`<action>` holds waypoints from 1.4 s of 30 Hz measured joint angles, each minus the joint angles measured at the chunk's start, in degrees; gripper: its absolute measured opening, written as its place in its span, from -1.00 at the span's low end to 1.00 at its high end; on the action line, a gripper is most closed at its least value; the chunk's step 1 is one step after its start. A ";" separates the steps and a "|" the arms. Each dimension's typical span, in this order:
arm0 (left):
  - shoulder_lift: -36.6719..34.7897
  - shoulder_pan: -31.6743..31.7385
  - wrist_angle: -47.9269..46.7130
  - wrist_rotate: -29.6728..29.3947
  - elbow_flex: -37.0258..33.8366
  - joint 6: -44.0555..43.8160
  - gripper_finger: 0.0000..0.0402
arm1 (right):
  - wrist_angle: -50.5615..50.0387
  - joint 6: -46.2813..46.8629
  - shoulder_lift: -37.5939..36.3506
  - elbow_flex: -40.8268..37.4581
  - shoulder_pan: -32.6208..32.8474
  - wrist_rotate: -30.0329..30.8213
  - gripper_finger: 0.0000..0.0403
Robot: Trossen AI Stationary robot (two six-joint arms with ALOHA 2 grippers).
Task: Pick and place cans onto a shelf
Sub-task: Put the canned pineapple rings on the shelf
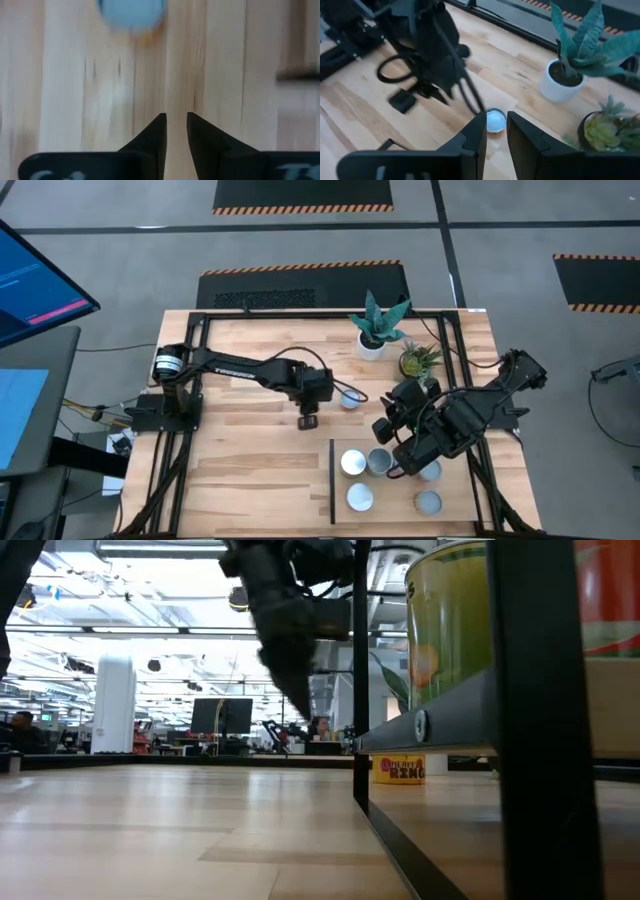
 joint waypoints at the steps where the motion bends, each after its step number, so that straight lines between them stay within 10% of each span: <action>1: 0.00 -0.11 -4.21 -0.31 1.04 -0.57 -0.70 | -0.02 -1.25 0.00 0.00 -0.19 0.06 -0.50; 19: -5.29 -10.16 -28.81 -16.04 -4.80 -14.39 -0.70 | 0.24 -18.91 0.55 -0.02 -16.38 0.91 -0.50; 34: -29.95 -17.30 -22.73 -22.00 -24.86 -30.67 -0.70 | 27.57 -43.18 1.05 -15.39 -32.50 -28.65 -0.50; 42: -40.99 -18.92 -19.87 -21.96 -33.70 -42.59 -0.70 | 39.40 -39.01 1.07 -25.66 -34.57 -32.88 -0.50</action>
